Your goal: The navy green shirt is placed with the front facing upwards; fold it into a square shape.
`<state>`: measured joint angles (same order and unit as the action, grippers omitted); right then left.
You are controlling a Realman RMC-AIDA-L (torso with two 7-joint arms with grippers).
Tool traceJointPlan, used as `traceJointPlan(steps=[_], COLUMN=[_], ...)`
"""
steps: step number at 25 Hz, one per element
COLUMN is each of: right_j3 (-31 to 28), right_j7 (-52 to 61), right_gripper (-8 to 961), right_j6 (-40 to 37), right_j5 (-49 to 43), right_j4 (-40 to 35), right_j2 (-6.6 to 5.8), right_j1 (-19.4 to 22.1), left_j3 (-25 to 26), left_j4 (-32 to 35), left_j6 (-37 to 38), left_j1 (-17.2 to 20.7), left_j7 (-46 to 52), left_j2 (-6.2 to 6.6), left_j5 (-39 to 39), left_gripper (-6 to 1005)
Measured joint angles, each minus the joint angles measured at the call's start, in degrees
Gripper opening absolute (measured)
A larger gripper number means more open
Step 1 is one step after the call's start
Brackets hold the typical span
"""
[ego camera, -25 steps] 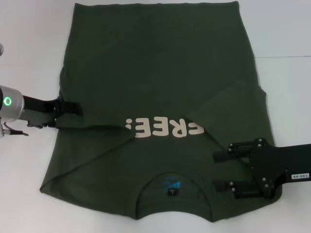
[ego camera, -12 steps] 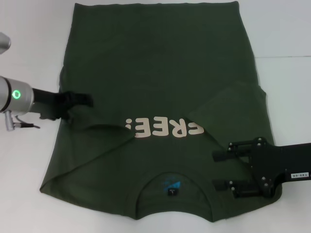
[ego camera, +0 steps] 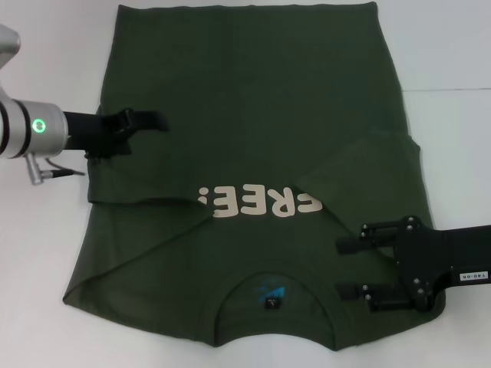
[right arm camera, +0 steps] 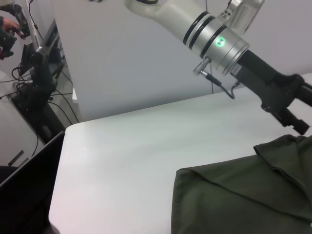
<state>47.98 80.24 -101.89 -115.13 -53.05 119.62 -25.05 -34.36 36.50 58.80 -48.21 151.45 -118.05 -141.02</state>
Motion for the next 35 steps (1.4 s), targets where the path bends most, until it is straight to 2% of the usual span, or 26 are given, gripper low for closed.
traceJointPlan(steps=[6,11,35], right_j3=[0.02,0.08,0.10], right_j7=[0.00,0.05,0.01], right_gripper=[667,668,668], right_j6=[0.03,0.03,0.22], right_j5=[0.00,-0.03,-0.09], right_j4=[0.02,0.09,0.15], right_j2=[0.00,0.00,0.00], right_j1=[-0.37,-0.83,-0.92], left_j3=[0.29,0.33,-1.86], left_j4=[1.54,2.89,0.52], left_j6=[0.10,0.10,-2.66], left_j1=[1.49,2.07,1.46], left_j7=[2.07,4.48,4.56], left_j2=[0.37,0.17,-0.58], left_j5=[-6.43,-11.79,-12.64], left_gripper=[923,923,919])
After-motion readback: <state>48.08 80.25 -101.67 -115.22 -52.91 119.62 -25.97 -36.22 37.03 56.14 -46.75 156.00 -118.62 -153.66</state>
